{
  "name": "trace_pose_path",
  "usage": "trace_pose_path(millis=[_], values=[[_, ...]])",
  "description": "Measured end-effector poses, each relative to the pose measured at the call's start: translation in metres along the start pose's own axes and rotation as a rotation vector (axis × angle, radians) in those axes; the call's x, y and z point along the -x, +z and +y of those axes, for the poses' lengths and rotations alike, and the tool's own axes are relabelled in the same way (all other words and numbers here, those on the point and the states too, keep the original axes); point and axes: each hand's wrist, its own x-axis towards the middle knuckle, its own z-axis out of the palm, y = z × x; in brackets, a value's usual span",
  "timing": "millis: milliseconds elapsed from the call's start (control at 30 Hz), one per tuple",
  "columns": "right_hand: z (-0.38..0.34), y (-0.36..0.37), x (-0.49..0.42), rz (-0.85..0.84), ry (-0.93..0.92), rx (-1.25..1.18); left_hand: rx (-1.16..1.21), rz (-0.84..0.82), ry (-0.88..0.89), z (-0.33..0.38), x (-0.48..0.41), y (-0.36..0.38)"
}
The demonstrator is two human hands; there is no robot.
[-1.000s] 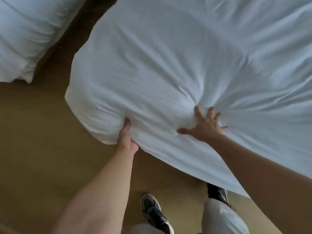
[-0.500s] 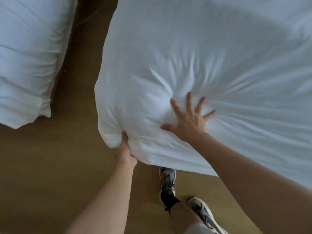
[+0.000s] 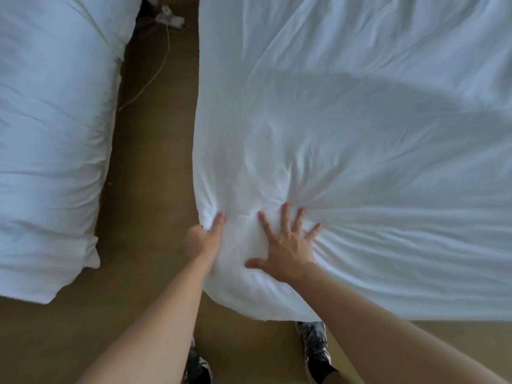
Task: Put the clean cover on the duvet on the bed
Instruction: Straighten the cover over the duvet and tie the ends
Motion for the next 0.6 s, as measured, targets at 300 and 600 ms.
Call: trace_pose_path(millis=[300,600], values=[[-0.083,0.021,0.011,0.066,0.091,-0.159,0.144,-0.456,-0.054,-0.013,-0.038,-0.041],[-0.121,0.022,0.014,0.003,0.297,-0.265,-0.153,-0.408,0.061,0.023,-0.064,-0.054]])
